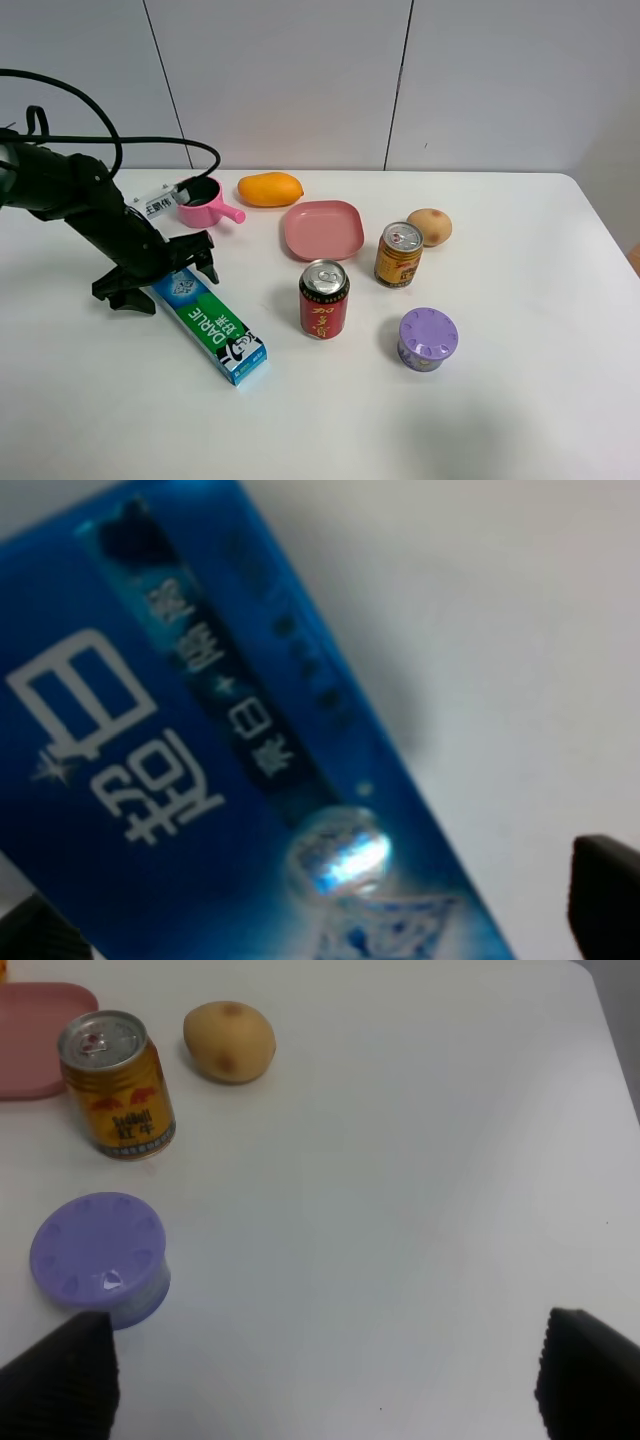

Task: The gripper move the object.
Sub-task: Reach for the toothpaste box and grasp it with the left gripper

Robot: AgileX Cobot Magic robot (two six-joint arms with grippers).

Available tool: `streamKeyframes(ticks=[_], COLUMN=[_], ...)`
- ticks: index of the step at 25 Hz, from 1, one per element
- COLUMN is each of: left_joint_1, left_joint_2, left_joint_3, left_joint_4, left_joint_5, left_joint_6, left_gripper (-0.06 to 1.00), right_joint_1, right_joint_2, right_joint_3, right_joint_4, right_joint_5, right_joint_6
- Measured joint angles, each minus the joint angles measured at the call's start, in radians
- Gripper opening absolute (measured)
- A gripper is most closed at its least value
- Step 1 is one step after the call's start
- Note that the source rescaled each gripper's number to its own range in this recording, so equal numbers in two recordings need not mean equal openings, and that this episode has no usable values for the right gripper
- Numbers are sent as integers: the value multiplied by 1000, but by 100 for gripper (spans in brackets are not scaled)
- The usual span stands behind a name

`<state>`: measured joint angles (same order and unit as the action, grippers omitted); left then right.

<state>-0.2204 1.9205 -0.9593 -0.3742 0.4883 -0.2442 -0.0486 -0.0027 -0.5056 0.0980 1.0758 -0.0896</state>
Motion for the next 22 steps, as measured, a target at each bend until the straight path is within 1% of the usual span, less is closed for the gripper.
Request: streamKeyframes(ticks=[22], left_joint_1=[0], left_joint_2=[33], left_joint_3=[-4], left_joint_4=[4], left_joint_5=[-24], left_joint_6=[16], left_gripper=[90], right_joint_1=[0], right_joint_2=[0], right_joint_3=[0], right_joint_4=[0], right_joint_5=[0], right_joint_6=[0])
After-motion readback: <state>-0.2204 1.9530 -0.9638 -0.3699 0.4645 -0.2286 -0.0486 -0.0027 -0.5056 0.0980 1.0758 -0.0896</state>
